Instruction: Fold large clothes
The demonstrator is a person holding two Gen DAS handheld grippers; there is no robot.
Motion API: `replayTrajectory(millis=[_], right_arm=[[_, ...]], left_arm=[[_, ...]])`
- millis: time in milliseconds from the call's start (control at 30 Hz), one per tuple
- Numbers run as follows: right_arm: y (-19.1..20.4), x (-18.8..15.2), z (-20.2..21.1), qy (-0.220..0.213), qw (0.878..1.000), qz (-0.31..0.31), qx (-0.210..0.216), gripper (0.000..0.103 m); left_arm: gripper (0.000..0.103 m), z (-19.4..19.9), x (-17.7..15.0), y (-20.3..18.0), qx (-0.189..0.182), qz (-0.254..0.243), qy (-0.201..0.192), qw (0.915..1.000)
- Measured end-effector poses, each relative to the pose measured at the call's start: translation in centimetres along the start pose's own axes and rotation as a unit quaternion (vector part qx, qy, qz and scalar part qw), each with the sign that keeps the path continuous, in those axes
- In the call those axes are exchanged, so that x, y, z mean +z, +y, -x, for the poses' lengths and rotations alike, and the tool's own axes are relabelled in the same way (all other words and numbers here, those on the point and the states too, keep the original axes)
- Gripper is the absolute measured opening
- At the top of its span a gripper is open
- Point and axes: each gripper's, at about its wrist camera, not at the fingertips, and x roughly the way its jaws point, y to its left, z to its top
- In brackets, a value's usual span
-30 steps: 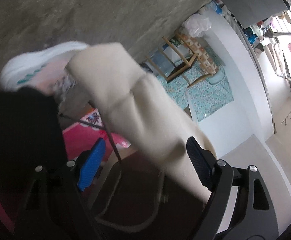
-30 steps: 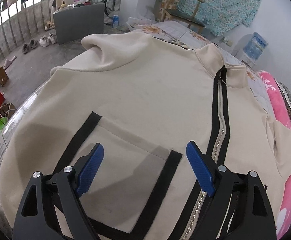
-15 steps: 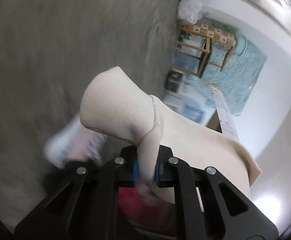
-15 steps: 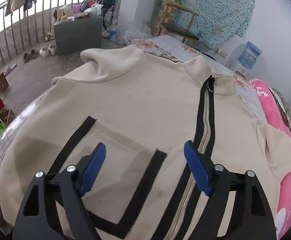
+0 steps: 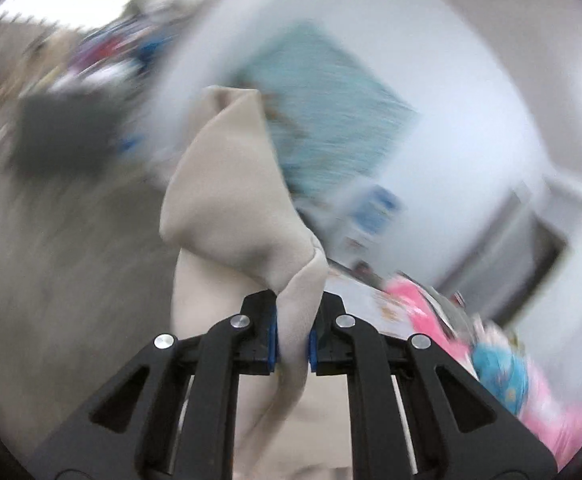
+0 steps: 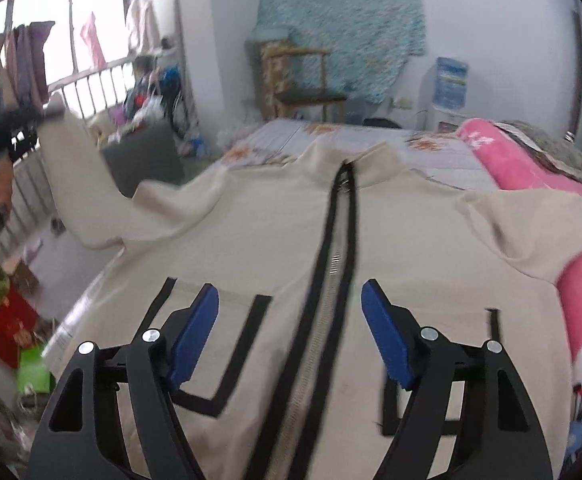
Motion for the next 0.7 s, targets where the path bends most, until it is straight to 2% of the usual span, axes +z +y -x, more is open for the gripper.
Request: replayTrajectory(millis=[67, 133, 200, 233, 300, 333, 367, 400, 467, 533, 633, 700], right_arm=[[-1.7, -0.3, 1.9, -0.017, 1.0, -0.019, -0.002, 0.072], [-3.6, -0.6, 3.6, -0.031, 0.999, -0.039, -0.009, 0.072], [-5.6, -1.0, 5.1, -0.04, 0.997, -0.06, -0.017, 0.072], [-6.2, -1.2, 5.7, -0.042, 0.997, -0.068, -0.02, 0.072], [-8.1, -2.1, 6.7, -0.042, 0.995, -0.089, -0.03, 0.072], [-8.8, -2.5, 6.9, -0.036, 0.994, -0.096, -0.031, 0.072], [-9.8, -3.0, 6.9, -0.024, 0.994, -0.105, -0.033, 0.072], [-10.7, -3.4, 6.7, -0.011, 0.993, -0.115, -0.033, 0.072], [-12.6, -3.7, 6.3, 0.015, 0.99, -0.137, -0.022, 0.072], [-14.0, -3.8, 6.3, 0.026, 0.987, -0.156, -0.007, 0.072], [-16.4, -2.5, 5.8, 0.035, 0.981, -0.186, 0.029, 0.072], [-17.1, -1.3, 5.0, 0.044, 0.977, -0.202, 0.058, 0.072]], left_arm=[[0.011, -2.3, -0.5, -8.1, -0.043, -0.062, 0.024, 0.9969], [0.011, -5.3, -2.8, -14.6, -0.064, -0.113, 0.053, 0.9902], [0.013, -8.4, -5.9, -18.5, -0.073, -0.143, 0.091, 0.9828], [0.014, -10.7, -8.7, -20.4, -0.067, -0.16, 0.124, 0.977], [0.02, -13.5, -13.3, -22.1, -0.05, -0.191, 0.171, 0.9653], [0.039, -14.0, -16.7, -22.7, -0.039, -0.208, 0.197, 0.9573], [0.061, -15.5, -20.2, -22.8, -0.016, -0.229, 0.238, 0.9437], [0.065, -16.7, -22.6, -22.7, 0.003, -0.246, 0.269, 0.9313], [0.065, -17.1, -25.5, -22.2, 0.012, -0.263, 0.305, 0.9154], [0.065, -15.2, -27.0, -21.5, 0.004, -0.259, 0.311, 0.9144], [0.072, -11.2, -25.9, -20.8, -0.019, -0.229, 0.29, 0.929], [0.072, -8.6, -26.2, -20.4, -0.02, -0.223, 0.268, 0.9371]])
